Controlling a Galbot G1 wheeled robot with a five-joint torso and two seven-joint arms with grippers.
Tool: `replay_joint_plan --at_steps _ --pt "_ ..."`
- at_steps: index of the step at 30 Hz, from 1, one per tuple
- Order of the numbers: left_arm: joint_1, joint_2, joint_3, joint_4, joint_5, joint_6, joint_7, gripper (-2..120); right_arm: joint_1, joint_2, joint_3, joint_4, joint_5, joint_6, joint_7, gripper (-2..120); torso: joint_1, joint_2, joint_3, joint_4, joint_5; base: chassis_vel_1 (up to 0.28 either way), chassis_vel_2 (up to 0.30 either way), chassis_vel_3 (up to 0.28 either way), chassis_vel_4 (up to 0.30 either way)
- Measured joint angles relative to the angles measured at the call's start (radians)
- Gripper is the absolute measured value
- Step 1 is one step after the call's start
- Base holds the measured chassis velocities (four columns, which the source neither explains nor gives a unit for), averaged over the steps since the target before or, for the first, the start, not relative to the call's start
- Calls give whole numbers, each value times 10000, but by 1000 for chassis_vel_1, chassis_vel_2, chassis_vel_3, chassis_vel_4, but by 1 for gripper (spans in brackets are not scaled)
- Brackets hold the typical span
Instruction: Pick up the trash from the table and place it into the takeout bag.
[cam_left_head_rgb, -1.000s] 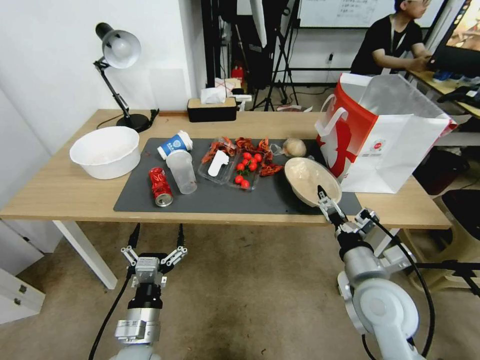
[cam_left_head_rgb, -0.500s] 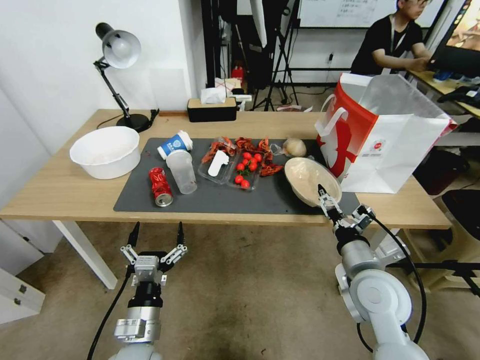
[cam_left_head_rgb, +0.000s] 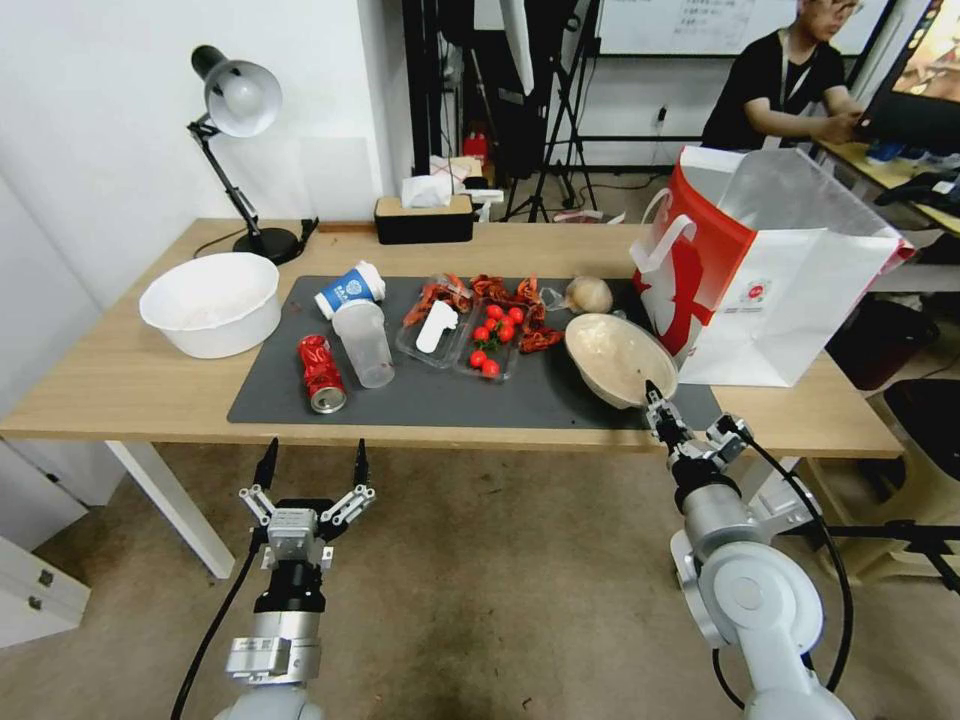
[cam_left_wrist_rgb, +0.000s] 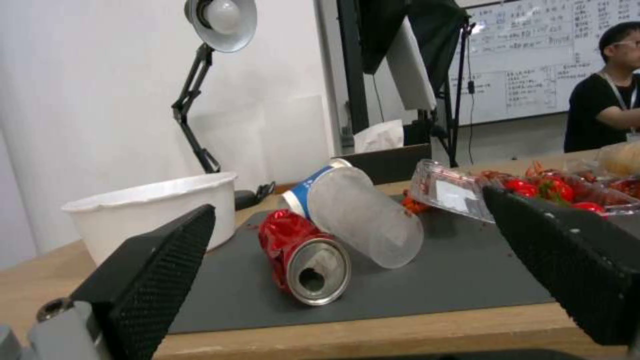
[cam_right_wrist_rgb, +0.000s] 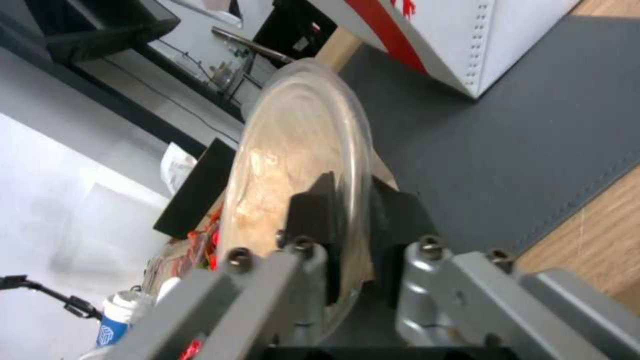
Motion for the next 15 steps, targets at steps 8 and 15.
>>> replay_joint_plan --at_steps 8,15 --pt "-99 -6 -19 -112 -23 23 -100 100 -285 -437 245 610 -1323 304 -1150 0 0 0 0 0 -1 0 0 0 0" --pt "-63 -4 -34 -130 -33 -4 -188 100 -398 -1244 480 1075 -3973 993 -2690 0 0 0 0 0 0 0 0 0 0"
